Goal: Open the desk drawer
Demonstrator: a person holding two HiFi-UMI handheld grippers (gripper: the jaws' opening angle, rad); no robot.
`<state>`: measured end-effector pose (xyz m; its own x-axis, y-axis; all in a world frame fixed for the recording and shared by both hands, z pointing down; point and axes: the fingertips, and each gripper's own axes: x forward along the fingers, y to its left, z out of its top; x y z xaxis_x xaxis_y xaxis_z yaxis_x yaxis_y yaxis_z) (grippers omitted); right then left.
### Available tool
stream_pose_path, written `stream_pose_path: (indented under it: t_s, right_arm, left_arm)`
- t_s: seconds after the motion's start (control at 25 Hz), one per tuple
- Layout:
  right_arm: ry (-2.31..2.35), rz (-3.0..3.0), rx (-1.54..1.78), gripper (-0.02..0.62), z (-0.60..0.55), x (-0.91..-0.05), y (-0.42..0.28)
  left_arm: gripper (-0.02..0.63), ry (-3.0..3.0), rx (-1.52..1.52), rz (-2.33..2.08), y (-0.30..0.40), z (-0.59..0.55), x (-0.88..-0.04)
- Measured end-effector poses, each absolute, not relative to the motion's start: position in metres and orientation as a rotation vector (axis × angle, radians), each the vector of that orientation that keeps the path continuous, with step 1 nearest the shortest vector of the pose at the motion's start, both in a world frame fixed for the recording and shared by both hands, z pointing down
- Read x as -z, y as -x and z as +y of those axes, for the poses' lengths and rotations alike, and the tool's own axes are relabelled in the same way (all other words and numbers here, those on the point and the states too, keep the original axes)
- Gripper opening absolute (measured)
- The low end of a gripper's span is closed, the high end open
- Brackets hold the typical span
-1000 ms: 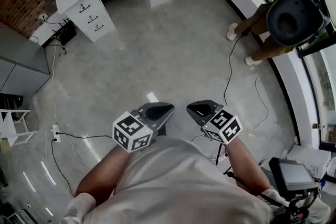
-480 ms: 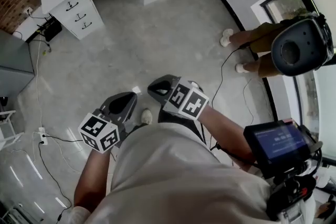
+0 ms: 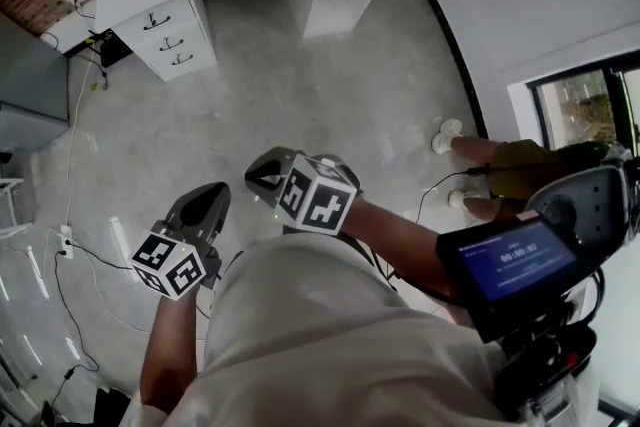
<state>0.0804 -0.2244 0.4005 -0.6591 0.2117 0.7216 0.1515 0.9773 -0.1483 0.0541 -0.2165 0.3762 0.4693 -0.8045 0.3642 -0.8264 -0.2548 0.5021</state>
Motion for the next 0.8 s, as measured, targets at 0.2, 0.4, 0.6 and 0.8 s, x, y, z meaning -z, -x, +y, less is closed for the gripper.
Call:
stream_pose_path:
  t_s: [0.2, 0.4, 0.6, 0.8]
  right_arm:
    - [0.381, -2.300, -0.088, 0.003, -0.303, -0.396, -0.075]
    - [0.461, -2.304, -0.114, 0.003, -0.351, -0.422, -0.056]
    - [0.489, -2.295, -0.131, 0.003, -0.369, -0.431, -0.031]
    - [0.507, -2.275, -0.080, 0.003, -0.381, -0.443, 0.021]
  left_arm:
    - [0.005, -1.966, -0.002, -1.467, -0.041, -0.302, -0.375]
    - [0.005, -1.842, 0.080, -1.585, -0.012, -0.348, -0.389]
    - [0.005, -1.742, 0.181, -1.635, 0.016, -0.361, -0.406]
    - [0.024, -1.678, 0.345, -1.613, 0.066, -0.377, -0.436]
